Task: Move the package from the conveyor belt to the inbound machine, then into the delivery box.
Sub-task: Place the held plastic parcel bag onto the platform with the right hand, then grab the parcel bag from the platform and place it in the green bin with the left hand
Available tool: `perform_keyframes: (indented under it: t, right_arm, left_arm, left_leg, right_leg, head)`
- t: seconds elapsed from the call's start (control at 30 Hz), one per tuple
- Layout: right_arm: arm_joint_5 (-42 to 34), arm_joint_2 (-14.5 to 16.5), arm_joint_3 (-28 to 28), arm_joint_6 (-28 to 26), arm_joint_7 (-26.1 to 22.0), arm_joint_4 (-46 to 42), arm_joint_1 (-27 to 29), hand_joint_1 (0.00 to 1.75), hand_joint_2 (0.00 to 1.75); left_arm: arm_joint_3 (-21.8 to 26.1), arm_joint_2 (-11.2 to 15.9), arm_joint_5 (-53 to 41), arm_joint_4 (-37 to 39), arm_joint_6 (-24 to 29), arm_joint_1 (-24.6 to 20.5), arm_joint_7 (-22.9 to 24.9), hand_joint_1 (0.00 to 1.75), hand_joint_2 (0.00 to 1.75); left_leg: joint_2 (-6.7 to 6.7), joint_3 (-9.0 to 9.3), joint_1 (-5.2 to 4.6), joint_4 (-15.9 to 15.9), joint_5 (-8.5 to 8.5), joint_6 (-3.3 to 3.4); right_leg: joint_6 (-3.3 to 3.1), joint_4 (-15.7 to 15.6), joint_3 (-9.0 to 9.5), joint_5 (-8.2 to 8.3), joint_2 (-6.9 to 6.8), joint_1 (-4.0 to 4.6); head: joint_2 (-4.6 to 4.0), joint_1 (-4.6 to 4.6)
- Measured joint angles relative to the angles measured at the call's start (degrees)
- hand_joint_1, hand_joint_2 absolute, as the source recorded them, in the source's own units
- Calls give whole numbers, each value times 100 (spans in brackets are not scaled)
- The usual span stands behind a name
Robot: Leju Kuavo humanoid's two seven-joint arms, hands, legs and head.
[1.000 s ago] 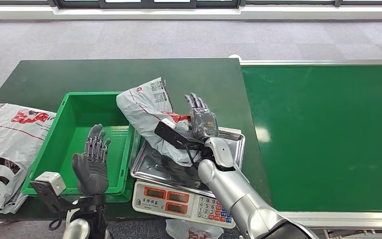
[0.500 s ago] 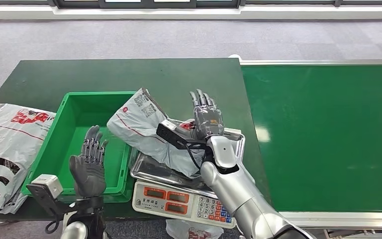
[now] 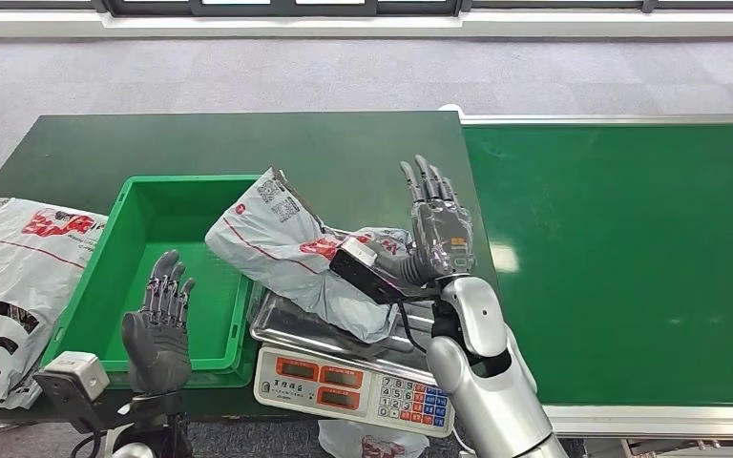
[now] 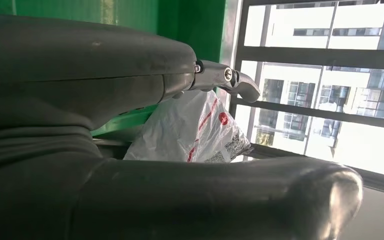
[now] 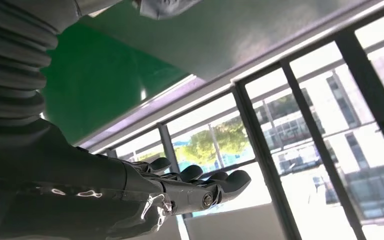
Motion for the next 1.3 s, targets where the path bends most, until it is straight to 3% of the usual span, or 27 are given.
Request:
perform_keyframes:
  t: [0.1,0.27,0.43,0.6,0.73,1.03,1.07,1.17,1.2,1.3]
  right_arm:
    - [127,-37,-100,-220,-11,-450,223,0,175]
    - [125,-69,-209,-1133,-533,-1370,704,0,175]
    - [-496,-98,-120,-1669,-1398,-1770,750,0,175]
    - [-627,-156,2,-1813,-1552,-1859,748,0,175]
    - [-687,-201,26,-1861,-1593,-1894,749,0,175]
    - [-1192,-282,213,-2075,-2078,-1945,745,0,175]
    - [-1233,-286,225,-2080,-2115,-1945,744,0,175]
    - [-1346,-298,263,-2091,-2224,-1943,737,0,175]
    - [-1387,-303,279,-2093,-2259,-1943,733,0,175]
    - [-1553,-317,307,-2090,-2366,-1937,704,0,175]
  left_arm:
    - [19,-5,-565,-63,183,18,184,0,0]
    - [-235,50,-3225,-86,1338,-207,642,0,0]
    - [-807,445,-4124,1315,1441,-1595,1013,0,0]
    - [-1175,702,-4266,2646,1592,-2525,869,0,0]
    - [-1310,806,-4310,3049,1634,-2765,896,0,175]
    - [-2218,780,-5189,5087,2062,-4225,1082,0,175]
    - [-2318,745,-5252,5320,2061,-4349,1100,15,175]
    - [-2626,669,-5450,5953,1929,-4639,1153,146,175]
    - [-2726,662,-5498,6122,1863,-4697,1160,175,175]
    - [-2964,657,-5564,6504,1739,-4826,1158,175,175]
  left_leg:
    - [-1,1,0,0,1,0]
    - [-4,-3,-2,2,0,0]
    - [-17,-2,-3,0,19,-1]
    - [6,-1,-2,0,34,-7]
    - [3,-3,-2,1,35,-8]
    - [-7,-15,-3,2,44,-5]
    - [-7,-15,-3,2,44,-5]
    - [-9,-15,-3,2,44,-4]
    - [-10,-15,-3,2,44,-4]
    - [-15,-15,-3,1,44,-4]
  right_leg:
    - [0,0,0,0,0,0]
    - [0,-1,-7,0,-2,-2]
    - [-2,-2,4,11,-33,-2]
    - [-6,1,-4,35,-2,-2]
    - [-7,1,-9,37,-1,-2]
    - [-5,1,-12,41,-17,-3]
    - [-5,1,-12,42,-16,-3]
    - [-5,1,-9,42,-17,-3]
    - [-5,1,-9,41,-17,-3]
    - [-5,1,-7,41,-21,-2]
  head:
    - [-1,-1]
    - [-1,-1]
    - [-1,-1]
    - [-1,1]
    - [-1,-1]
    - [-1,0]
    - [-1,0]
    - [-1,0]
    - [-1,-1]
    - [-1,-1]
